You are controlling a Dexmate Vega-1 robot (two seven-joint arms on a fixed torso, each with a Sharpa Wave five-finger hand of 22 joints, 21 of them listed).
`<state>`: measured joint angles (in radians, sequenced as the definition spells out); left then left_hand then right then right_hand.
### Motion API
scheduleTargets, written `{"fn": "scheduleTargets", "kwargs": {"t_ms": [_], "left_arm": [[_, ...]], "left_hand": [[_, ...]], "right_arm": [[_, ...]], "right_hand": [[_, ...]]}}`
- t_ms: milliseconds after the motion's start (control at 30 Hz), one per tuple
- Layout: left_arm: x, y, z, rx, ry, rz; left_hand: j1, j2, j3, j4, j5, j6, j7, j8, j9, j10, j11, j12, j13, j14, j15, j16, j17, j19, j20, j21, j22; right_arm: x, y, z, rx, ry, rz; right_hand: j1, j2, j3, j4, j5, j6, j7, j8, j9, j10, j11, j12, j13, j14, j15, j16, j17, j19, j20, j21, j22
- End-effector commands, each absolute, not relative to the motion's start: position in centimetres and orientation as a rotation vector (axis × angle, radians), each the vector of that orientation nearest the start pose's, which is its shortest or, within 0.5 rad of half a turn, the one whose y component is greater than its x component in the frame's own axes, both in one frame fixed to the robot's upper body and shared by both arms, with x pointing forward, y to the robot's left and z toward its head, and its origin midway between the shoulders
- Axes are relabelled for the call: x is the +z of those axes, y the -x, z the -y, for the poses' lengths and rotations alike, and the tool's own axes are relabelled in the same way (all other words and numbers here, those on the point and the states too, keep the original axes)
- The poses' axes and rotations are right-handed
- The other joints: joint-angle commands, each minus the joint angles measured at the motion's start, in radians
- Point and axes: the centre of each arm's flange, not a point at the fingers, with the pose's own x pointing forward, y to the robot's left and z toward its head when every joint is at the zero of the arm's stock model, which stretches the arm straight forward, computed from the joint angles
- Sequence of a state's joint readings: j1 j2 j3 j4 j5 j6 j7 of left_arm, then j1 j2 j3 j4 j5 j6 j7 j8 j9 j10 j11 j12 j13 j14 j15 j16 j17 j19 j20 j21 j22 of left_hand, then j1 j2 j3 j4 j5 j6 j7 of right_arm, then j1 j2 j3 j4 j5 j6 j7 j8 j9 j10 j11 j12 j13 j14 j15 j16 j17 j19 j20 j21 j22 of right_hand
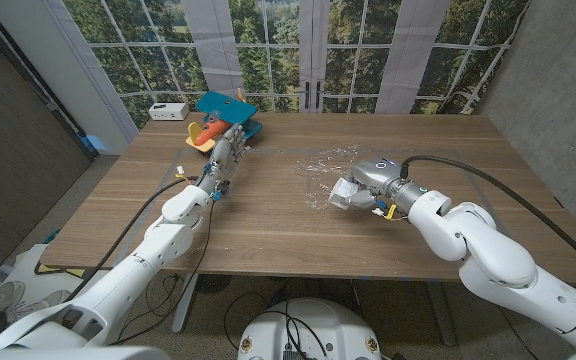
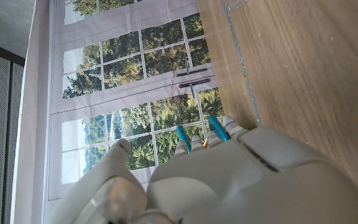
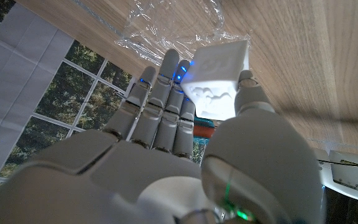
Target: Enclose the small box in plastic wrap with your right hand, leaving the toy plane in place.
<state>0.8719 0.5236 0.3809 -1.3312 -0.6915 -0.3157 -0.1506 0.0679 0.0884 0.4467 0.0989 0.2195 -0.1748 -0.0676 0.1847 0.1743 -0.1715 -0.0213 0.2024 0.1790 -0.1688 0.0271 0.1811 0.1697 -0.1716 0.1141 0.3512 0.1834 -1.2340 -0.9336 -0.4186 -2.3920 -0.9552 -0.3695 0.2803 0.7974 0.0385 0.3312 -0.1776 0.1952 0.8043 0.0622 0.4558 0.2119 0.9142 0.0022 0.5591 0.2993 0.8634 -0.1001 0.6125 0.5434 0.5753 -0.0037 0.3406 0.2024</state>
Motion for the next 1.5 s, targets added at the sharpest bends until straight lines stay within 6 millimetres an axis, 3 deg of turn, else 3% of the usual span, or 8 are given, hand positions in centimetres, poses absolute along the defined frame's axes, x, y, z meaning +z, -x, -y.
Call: {"fn": "scheduleTargets", "kwargs": {"t_ms": [33,1100,1500], "left_arm": [[-3.8,-63.7,-27.6,-0.335,0.044,0.614],[-4.3,-63.3,-27.6,-0.327,0.049,0.607],[-4.5,-63.1,-27.3,-0.328,0.053,0.605]], "left_hand": [[0.003,0.006,-0.004,0.001,0.002,-0.119,-0.006,0.002,0.002,-0.129,0.007,-0.002,0.004,-0.154,0.005,-0.001,0.002,-0.065,0.007,-0.002,0.005],[0.004,0.006,-0.005,0.0,0.002,-0.117,-0.006,0.0,0.002,-0.128,0.008,-0.002,0.004,-0.153,0.004,-0.001,0.002,-0.061,0.006,-0.01,0.005],[0.004,0.006,-0.006,0.0,0.002,-0.117,-0.006,0.0,0.002,-0.129,0.006,-0.003,0.004,-0.154,0.006,-0.001,0.002,-0.061,0.005,-0.013,0.005]], "right_arm": [[-0.2,-45.8,16.8,0.003,1.733,0.709],[4.9,-49.0,15.8,-0.102,1.735,0.829],[7.1,-50.4,15.2,-0.052,1.737,0.771]], "right_hand": [[0.15,0.141,0.049,0.049,-0.007,0.123,-0.115,0.005,0.002,0.005,0.004,0.01,0.053,0.015,-0.097,-0.003,0.004,0.004,-0.007,0.007,0.002],[0.155,0.136,0.056,0.056,-0.013,0.127,-0.119,0.01,0.004,0.012,-0.001,0.015,0.053,0.029,-0.103,-0.015,0.016,0.006,-0.01,0.017,0.002],[0.156,0.136,0.057,0.058,-0.013,0.127,-0.12,0.011,0.004,0.013,-0.002,0.017,0.055,0.034,-0.104,-0.018,0.022,0.005,-0.009,0.02,0.002]]}}
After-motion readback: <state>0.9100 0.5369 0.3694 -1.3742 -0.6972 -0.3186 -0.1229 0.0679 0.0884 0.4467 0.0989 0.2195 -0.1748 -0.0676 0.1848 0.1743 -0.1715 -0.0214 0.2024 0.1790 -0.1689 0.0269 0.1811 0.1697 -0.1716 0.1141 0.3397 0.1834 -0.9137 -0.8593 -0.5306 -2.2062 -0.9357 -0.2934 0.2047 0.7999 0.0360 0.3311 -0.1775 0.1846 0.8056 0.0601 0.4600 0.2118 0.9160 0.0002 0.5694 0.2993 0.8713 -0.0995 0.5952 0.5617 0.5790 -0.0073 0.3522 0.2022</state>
